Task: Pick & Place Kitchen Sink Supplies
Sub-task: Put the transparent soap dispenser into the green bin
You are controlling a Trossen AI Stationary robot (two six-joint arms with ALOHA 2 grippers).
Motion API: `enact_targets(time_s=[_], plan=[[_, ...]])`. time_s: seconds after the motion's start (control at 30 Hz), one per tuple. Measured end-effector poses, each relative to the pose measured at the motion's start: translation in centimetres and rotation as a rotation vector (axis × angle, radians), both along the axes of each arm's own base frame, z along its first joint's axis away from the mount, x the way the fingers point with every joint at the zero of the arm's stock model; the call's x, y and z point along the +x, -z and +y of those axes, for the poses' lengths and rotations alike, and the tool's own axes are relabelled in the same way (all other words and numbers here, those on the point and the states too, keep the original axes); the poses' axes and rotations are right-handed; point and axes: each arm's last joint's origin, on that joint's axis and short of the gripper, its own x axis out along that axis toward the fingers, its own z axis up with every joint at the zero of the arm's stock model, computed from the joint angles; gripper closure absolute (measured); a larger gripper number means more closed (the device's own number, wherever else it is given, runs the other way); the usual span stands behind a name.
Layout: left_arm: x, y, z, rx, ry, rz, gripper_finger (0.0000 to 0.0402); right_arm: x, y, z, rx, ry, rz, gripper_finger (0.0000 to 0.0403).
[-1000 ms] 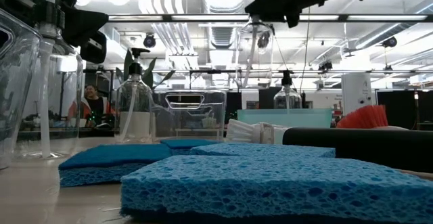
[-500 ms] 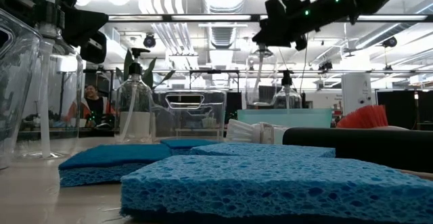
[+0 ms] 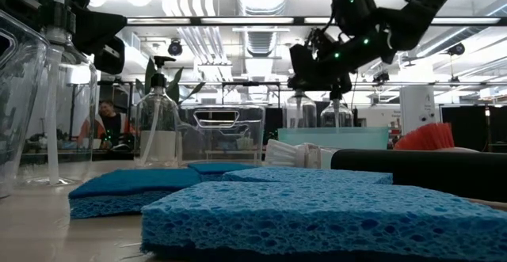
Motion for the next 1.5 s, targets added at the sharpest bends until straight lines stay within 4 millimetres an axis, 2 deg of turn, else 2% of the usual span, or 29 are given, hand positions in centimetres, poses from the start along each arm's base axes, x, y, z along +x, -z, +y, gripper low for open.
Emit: enact_targets(time_s=[0.27,0.73,0.97,1.13,1.5], plan=[[0.0,0.0,0.0,0.000,0.000,0.000,0.0401,0.2,0.9,-0.9,-0.012,0.081,-0.006,0.0262],[0.0,0.0,0.0,0.000,0.000,0.000,0.0401,0.7,1.9,-1.0,-0.029,0.070,0.032,0.0252],[0.0,0.0,0.0,0.000,0.000,0.000,0.0401,0.6,1.5,-0.6,-0.050,0.049,0.049,0.0255],[0.0,0.0,0.0,0.000,0.000,0.000,0.0401,0.5,1.0,-0.5,-0.072,0.041,0.051,0.0229],[0.0,0.0,0.0,0.000,0.000,0.000,0.0401,0.5,1.6,0.2,-0.035,0.023,0.107,0.0155]])
